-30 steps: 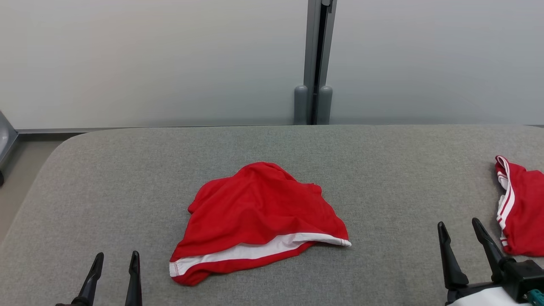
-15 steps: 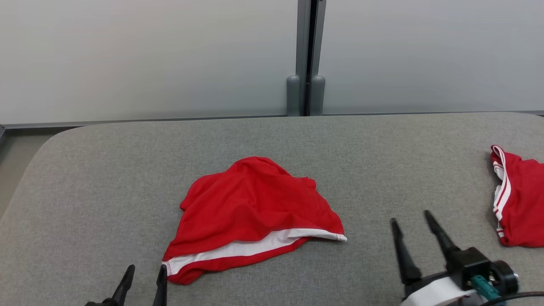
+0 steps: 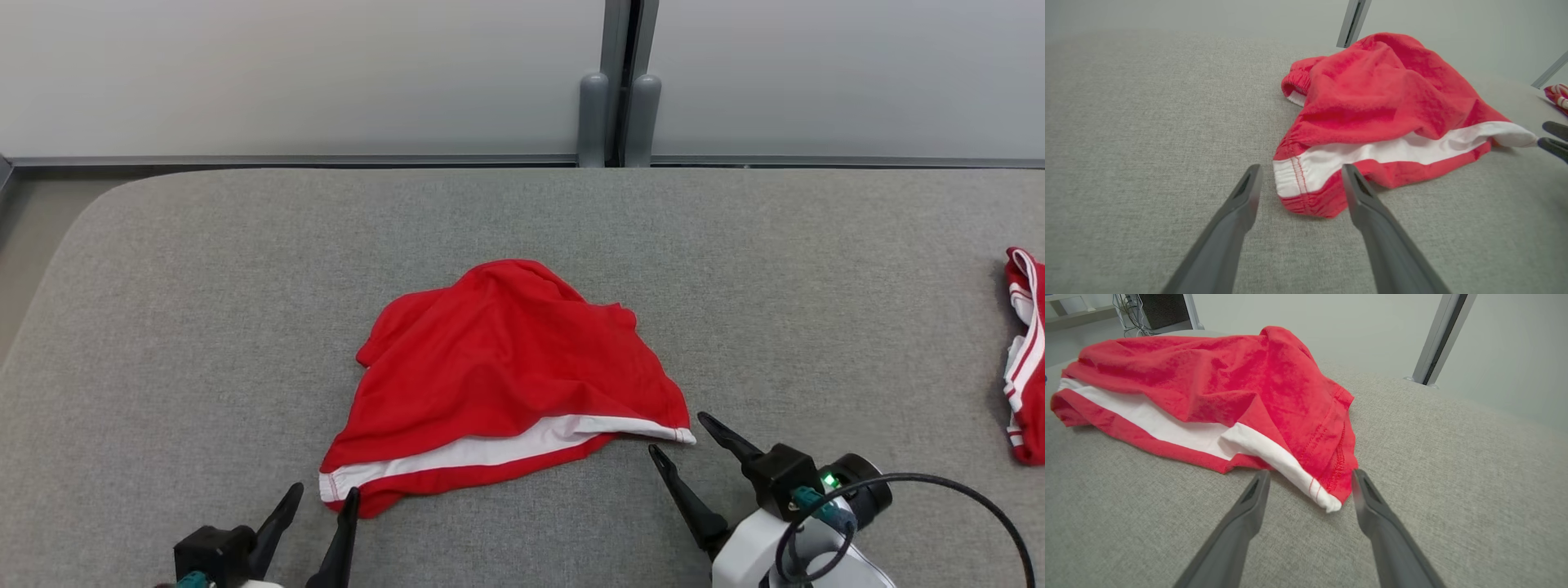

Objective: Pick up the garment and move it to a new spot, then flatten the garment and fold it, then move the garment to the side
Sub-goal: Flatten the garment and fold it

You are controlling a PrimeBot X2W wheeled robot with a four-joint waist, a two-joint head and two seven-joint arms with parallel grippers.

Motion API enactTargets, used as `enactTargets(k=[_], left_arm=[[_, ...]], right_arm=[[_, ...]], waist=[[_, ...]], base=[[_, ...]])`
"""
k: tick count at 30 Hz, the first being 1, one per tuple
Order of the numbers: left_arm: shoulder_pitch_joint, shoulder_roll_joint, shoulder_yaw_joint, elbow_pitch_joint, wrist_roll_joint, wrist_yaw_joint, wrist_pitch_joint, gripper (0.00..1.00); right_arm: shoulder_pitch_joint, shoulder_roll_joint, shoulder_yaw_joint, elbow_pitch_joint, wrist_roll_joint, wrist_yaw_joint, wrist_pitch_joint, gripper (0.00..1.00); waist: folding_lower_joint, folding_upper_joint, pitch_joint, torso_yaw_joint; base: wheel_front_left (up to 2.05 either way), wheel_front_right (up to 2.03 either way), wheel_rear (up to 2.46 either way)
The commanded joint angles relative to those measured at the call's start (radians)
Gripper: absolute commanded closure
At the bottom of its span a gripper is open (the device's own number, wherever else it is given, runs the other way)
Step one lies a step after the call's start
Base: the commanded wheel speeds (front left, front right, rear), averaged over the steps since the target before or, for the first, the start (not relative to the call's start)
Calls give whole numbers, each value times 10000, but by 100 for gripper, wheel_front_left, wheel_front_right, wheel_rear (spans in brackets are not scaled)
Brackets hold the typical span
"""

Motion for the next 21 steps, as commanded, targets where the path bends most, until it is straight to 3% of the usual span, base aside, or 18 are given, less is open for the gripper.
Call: enactTargets(k=[1, 10, 19, 20, 21], left_arm=[[-226, 49, -60, 15, -85, -14, -7, 0], [-628, 192, -455, 266, -596, -15, 163, 0], [-906, 357, -798, 548, -1002, -14, 101, 2], [-964, 371, -898, 597, -1081, -16, 140, 33], [-1005, 415, -973, 645, -1120, -16, 164, 56]], right_arm=[[-184, -46, 38, 86, 21, -3, 0, 0], [-902, -17, 664, 1064, 294, -3, 0, 0], [-1138, -40, 946, 1300, 526, -3, 0, 0], [-1152, -27, 1018, 1345, 565, -3, 0, 6], [-1175, -13, 1122, 1415, 609, -3, 0, 16]], waist=[[0, 0, 121, 55], [0, 0, 428, 180], [0, 0, 497, 106], [0, 0, 487, 102], [0, 0, 481, 91]], base=[[0, 0, 0], [0, 0, 0], [0, 0, 0], [0, 0, 0], [0, 0, 0]])
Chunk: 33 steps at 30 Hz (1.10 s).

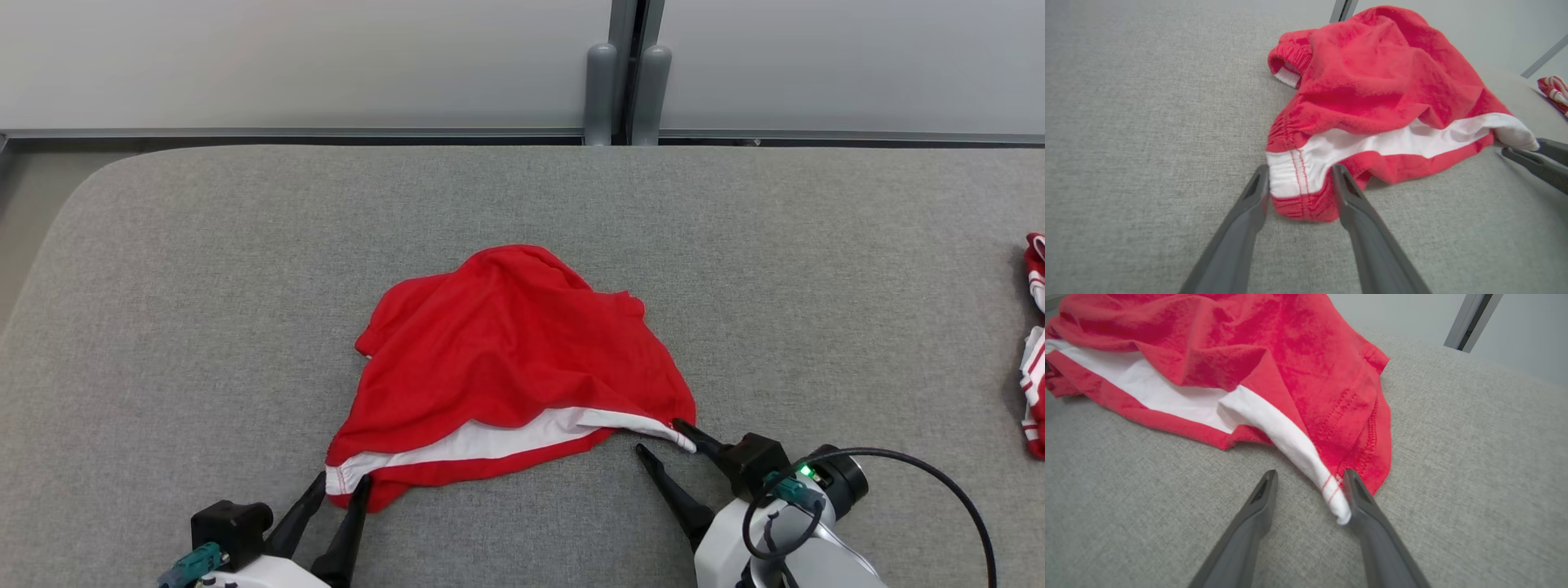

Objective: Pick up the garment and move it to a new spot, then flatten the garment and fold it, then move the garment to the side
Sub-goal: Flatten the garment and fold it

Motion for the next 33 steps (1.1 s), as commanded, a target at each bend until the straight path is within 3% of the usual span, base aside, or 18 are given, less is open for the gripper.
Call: enactTargets(k=[1, 2, 4, 5, 10, 13, 21, 22, 27, 31, 33], left_arm=[[-200, 89, -44, 59, -97, -12, 3, 81], [-227, 123, -137, 126, -194, -14, 48, 100], [-297, 203, -250, 216, -352, -14, -4, 100], [-316, 259, -327, 265, -423, -13, -6, 100], [-319, 540, -565, 54, -879, -13, -119, 100], [-137, 783, -568, -831, -1438, -14, 21, 100], [265, 2373, -301, -5142, -2264, 25, 1716, 100], [265, 2373, -301, -5142, -2264, 25, 1716, 100], [-575, 3308, -15, -7287, -2809, 151, 3411, 100], [-2082, 3782, 248, -7788, -3479, 222, 4770, 100], [-3778, 3977, 445, -7389, -3806, 283, 5591, 100]], right_arm=[[-161, -3, 91, 104, 103, -3, 2, 46], [-234, 20, 184, 162, 179, -3, 1, 56], [-395, 88, 434, 274, 341, -3, 2, 88], [-481, 112, 530, 273, 423, -3, 1, 100], [-664, 20, 879, -19, 1171, -3, 1, 100], [-487, -303, 1037, -730, 2258, -3, 13, 100], [-565, -3052, 938, -5196, 5712, 2, 1716, 100], [-565, -3052, 938, -5196, 5712, 2, 1716, 100], [-1213, -4779, 273, -7747, 7233, 0, 3354, 100], [-2335, -5342, -354, -8681, 7746, -2, 4272, 100], [-3527, -5227, -601, -8595, 7660, -2, 4781, 100]], waist=[[0, -1, -11, -27], [0, -1, -21, -59], [0, -1, -41, -127], [0, -1, -63, -167], [0, -1, -206, -305], [0, -1, -337, -356], [0, -1, -559, -767], [0, -1, -559, -767], [0, -1, -210, -1021], [0, -1, 383, -1188], [0, -1, 972, -1273]], base=[[0, 0, 0], [0, 0, 0], [0, 0, 0], [0, 0, 0], [0, 0, 0], [0, 0, 0], [0, 0, 0], [0, 0, 0], [0, 0, 0], [0, 0, 0], [0, 0, 0]])
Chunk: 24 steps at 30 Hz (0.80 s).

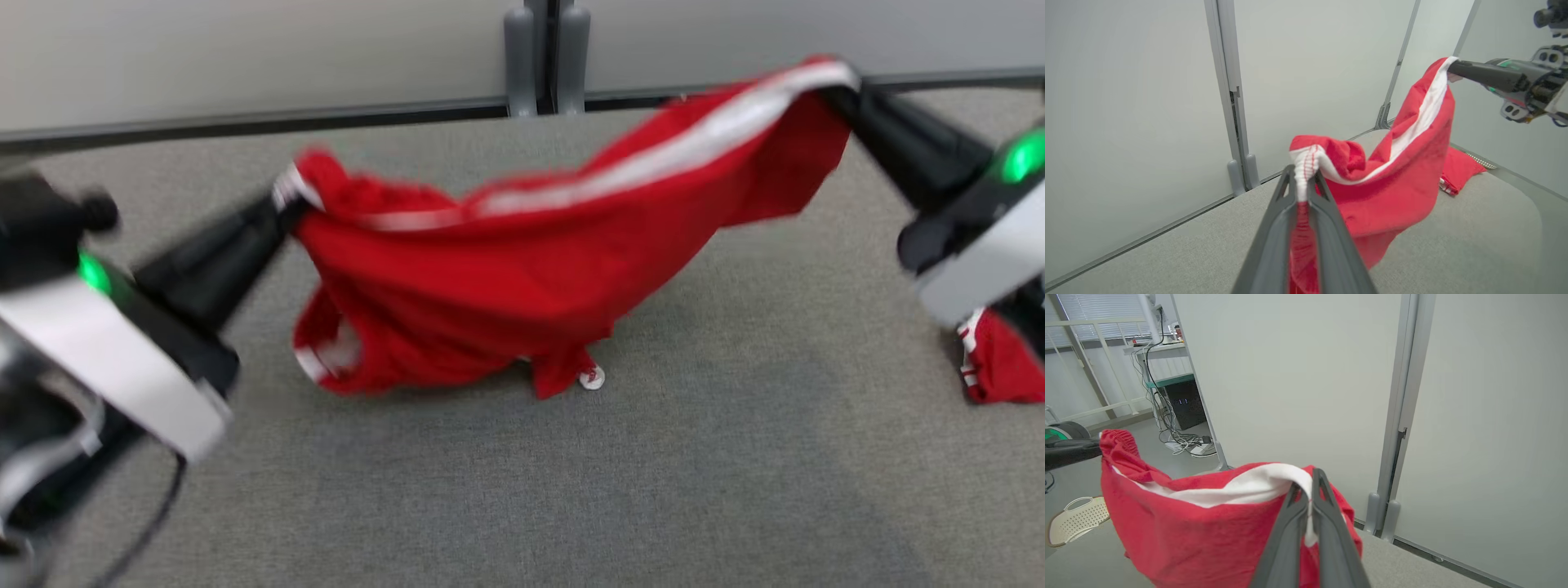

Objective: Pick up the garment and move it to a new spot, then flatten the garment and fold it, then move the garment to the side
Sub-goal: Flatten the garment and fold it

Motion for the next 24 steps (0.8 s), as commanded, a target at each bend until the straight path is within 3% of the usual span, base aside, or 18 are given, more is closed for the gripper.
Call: enactTargets(k=[1, 5, 8, 12, 15, 19, 24], left_arm=[[-1013, 31, 117, 409, -112, 80, 282, 100], [-3760, -314, 84, 2033, -28, 152, 755, 100], [-5665, -672, -128, 3540, 509, 84, 548, 100], [-7975, -1213, -308, 5509, 1425, 51, -431, 100], [-9425, -1581, -390, 6833, 2225, 105, -1659, 100], [-10407, -2122, -522, 8391, 2807, 63, -3250, 100], [-10168, -2721, -989, 9756, 2436, -182, -4124, 100]], right_arm=[[-712, 155, -98, 258, -201, 0, 207, 100], [-2607, 892, -280, 1569, -886, 0, 289, 100], [-3922, 1759, -495, 3049, -1483, 0, -17, 100], [-5469, 3210, -1478, 5120, -2423, -1, -1121, 100], [-6571, 4477, -2828, 6579, -3267, -4, -2586, 100], [-7572, 5604, -4063, 8106, -4218, -7, -3998, 100], [-7159, 5913, -3249, 8726, -4139, -3, -4239, 100]], waist=[[0, 0, 713, -147], [0, 0, 1539, -231], [0, 0, 2038, -312], [0, 0, 2612, -474], [0, 0, 2966, -708], [0, 0, 3478, -907], [0, 0, 4103, -813]], base=[[0, 0, 0], [0, 0, 0], [0, 0, 0], [0, 0, 0], [0, 0, 0], [0, 0, 0], [0, 0, 0]])
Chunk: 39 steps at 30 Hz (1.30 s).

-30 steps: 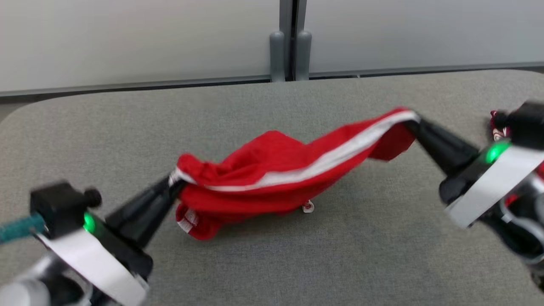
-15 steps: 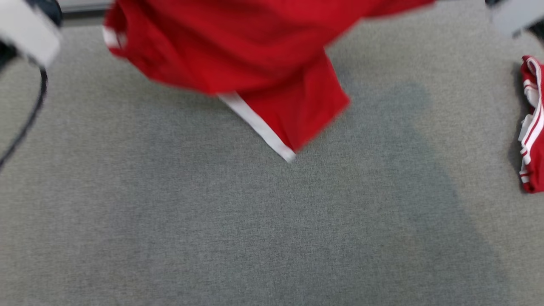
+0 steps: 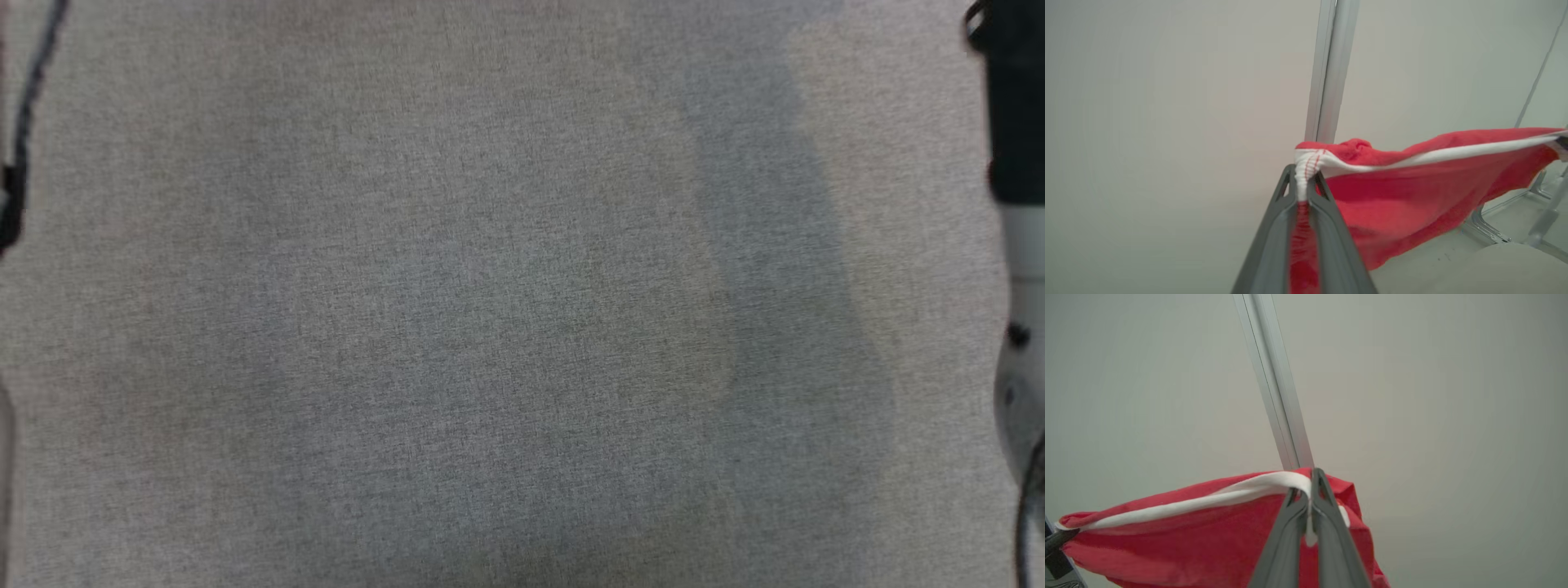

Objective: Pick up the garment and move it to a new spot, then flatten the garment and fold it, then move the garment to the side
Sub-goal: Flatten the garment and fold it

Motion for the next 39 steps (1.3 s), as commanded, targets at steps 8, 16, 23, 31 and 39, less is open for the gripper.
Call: enactTargets(k=[8, 16, 23, 31, 39], left_arm=[[4498, 774, -2514, -812, -2777, -126, 413, 100], [8053, 2454, -3831, -3554, -4817, -132, 378, 100], [10543, 3016, -4104, -4769, -5420, 199, -224, 100], [13331, 2778, -4411, -6166, -6130, 1348, -1081, 100], [13976, 2615, -4261, -7003, -6514, 1639, -1431, 100]], right_arm=[[4564, -1144, 2877, -1311, 935, -3, -115, 100], [8332, -3070, 4124, -3995, 2669, 1, 363, 100], [10939, -4526, 4231, -5468, 4006, 3, 1236, 100], [14209, -5922, 3382, -6781, 5237, -3, 1845, 100], [15732, -6502, 2264, -8472, 6173, -3, 2348, 100]], waist=[[0, 0, -288, 288], [0, 0, -1816, 237], [0, 0, -3676, 137], [0, 0, -4747, 573], [0, 0, -4007, 1507]], base=[[0, 0, 0], [0, 0, 0], [0, 0, 0], [0, 0, 0], [0, 0, 0]])
